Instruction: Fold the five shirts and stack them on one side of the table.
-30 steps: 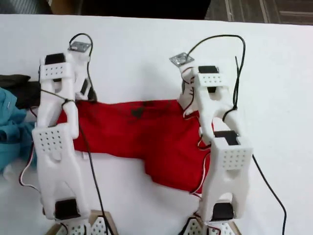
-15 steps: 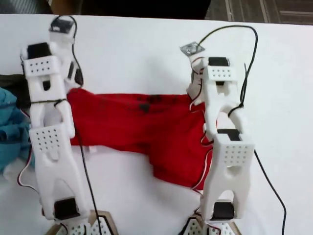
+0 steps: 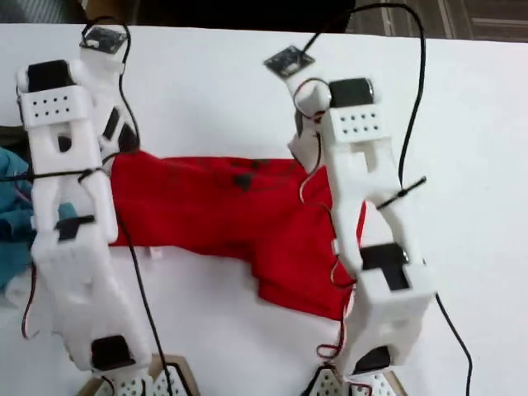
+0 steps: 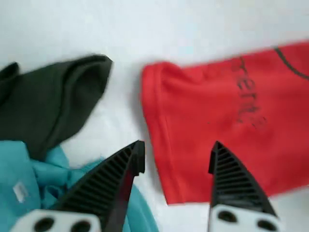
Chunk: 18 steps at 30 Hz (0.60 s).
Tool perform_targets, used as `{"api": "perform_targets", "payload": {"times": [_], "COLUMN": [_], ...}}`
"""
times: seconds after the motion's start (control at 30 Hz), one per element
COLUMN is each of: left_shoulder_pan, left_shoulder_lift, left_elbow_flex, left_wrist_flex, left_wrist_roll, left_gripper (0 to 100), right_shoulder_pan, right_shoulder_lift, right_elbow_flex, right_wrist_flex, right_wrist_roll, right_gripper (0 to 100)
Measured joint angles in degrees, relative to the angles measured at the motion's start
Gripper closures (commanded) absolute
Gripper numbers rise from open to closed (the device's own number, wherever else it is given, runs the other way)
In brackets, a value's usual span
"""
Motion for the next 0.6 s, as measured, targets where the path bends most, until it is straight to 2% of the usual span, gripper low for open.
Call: {"api": "perform_targets", "payload": {"times": [0.17,0.33,0.43,0.6], "left_shoulder_pan": [0.8,1.0,0.9,0.1], "left_shoulder_lift": [-13.3,-16.7,-16.7,-12.8], "left_elbow_flex": [28.3,49.4,53.3,50.9], "left_wrist_flex": [-12.3,-22.3,-27.3,-32.6], "left_wrist_roll": [-0.4,-0.7,-0.7,-0.7], "left_gripper": [76,76,76,76], "right_shoulder_pan": [-0.3,-0.5,-0.5,-0.5], "right_shoulder_lift": [-12.5,-23.2,-26.7,-28.0], "right_elbow_flex": [23.5,46.7,55.6,62.6], "right_wrist_flex": [-9.8,-17.8,-20.8,-24.4], "right_wrist_roll": [0.7,3.2,4.6,5.8], "right_gripper": [77.6,77.6,77.6,77.7]}}
